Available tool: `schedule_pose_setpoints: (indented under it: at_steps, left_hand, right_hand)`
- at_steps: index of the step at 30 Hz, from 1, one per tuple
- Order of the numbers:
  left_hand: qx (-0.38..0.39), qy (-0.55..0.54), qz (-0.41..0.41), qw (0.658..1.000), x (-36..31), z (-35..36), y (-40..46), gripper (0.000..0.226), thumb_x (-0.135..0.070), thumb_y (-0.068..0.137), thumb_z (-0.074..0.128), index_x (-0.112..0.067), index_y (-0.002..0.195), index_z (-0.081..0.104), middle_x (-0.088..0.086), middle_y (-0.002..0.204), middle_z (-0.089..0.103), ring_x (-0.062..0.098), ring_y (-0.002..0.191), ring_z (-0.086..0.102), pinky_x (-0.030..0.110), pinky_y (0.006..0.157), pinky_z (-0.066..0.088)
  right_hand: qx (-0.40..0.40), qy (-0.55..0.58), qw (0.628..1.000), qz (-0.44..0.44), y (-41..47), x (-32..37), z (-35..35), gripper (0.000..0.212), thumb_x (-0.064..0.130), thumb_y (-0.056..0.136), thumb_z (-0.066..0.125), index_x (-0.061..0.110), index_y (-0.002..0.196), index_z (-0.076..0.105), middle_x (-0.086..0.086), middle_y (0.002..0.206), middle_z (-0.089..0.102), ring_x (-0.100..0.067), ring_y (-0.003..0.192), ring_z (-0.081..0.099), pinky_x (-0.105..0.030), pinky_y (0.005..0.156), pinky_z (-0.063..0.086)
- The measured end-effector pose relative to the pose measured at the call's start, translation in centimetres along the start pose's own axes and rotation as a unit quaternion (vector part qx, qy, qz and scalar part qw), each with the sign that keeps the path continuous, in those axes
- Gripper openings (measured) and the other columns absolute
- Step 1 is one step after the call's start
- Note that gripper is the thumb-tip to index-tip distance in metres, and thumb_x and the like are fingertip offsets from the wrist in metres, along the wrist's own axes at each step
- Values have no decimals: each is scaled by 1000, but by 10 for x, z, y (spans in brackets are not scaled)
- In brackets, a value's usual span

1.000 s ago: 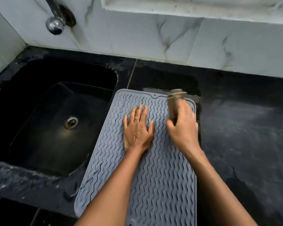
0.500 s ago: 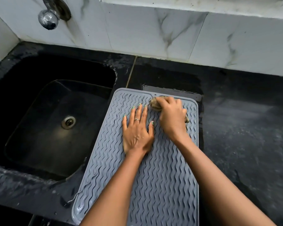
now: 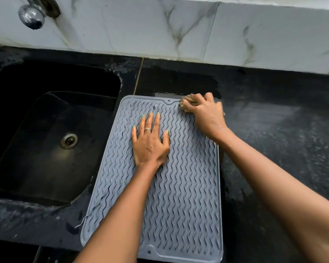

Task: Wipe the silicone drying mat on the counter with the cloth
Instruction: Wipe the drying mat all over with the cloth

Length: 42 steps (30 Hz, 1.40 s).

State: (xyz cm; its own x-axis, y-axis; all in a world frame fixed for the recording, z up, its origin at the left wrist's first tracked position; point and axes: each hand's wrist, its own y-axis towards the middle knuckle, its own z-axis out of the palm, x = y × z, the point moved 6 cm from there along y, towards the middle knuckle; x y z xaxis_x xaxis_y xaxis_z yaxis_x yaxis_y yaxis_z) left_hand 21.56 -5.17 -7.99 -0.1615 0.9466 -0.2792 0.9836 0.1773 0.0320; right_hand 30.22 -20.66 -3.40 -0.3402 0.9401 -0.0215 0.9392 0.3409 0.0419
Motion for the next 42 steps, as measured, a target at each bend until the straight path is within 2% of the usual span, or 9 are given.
schedule_pose_setpoints:
  at_steps: [6,10,14,17,22,27,31,35,42]
  left_hand:
    - [-7,-9,2,1000,-1,-1,0,64,-49,94,28,-30,153,10,-5,162,10,16,149,9,45,121,7]
    - [-16,-3,0,1000,0,0,2,63,-50,94,31,-29,152,17,-4,161,16,16,149,13,45,118,9]
    - [-15,10,0,1000,0,-1,0,59,-48,97,27,-26,152,21,-3,161,18,16,149,13,44,118,8]
    - [-20,-5,-1,1000,-1,-3,0,59,-45,95,28,-29,152,21,-5,160,18,15,148,13,44,119,6]
    - [-25,-22,-2,999,0,-2,0,62,-45,92,32,-30,151,21,-6,160,18,15,148,13,44,119,6]
    - [-24,-16,-5,1000,0,0,0,63,-45,92,33,-29,152,20,-3,161,17,17,149,13,45,118,4]
    - [-8,-8,112,994,-16,-4,3,63,-39,93,35,-25,152,19,0,161,16,20,149,12,44,119,1]
    - [55,9,168,984,-21,6,8,56,-40,99,27,-26,152,18,-4,161,16,16,149,11,41,122,4]
    - [51,3,165,985,-20,7,8,57,-42,99,27,-29,153,14,-6,161,13,15,149,10,40,121,4]
  right_hand:
    - [0,2,998,57,-6,-23,-6,37,11,90,51,26,123,58,-7,126,49,-36,115,36,-51,84,37]
    - [-82,72,990,85,6,3,-25,24,21,86,52,23,100,72,-3,111,62,-33,106,44,-44,78,35]
    - [-41,92,995,-27,2,62,-7,40,20,91,44,33,127,55,2,136,48,-30,118,39,-42,84,38]
    - [-20,77,996,-42,3,46,-3,42,20,90,45,35,129,52,-4,133,47,-34,116,38,-48,82,43]
    - [-37,81,994,61,-16,-42,-8,26,38,93,48,37,113,64,-7,115,55,-38,112,40,-48,80,41]
    - [-15,80,990,112,-21,-60,-14,26,28,93,50,28,110,69,-6,116,55,-37,112,38,-50,85,39]
    - [-67,143,984,80,-4,-11,-29,27,26,88,50,32,108,68,-2,115,56,-33,112,41,-46,82,42]
    - [-1,90,996,-22,-13,24,-7,29,29,94,46,39,117,61,0,128,50,-33,115,37,-44,83,40]
    - [29,64,989,132,-40,-74,-7,26,38,95,47,32,110,68,1,125,51,-36,116,34,-50,86,35]
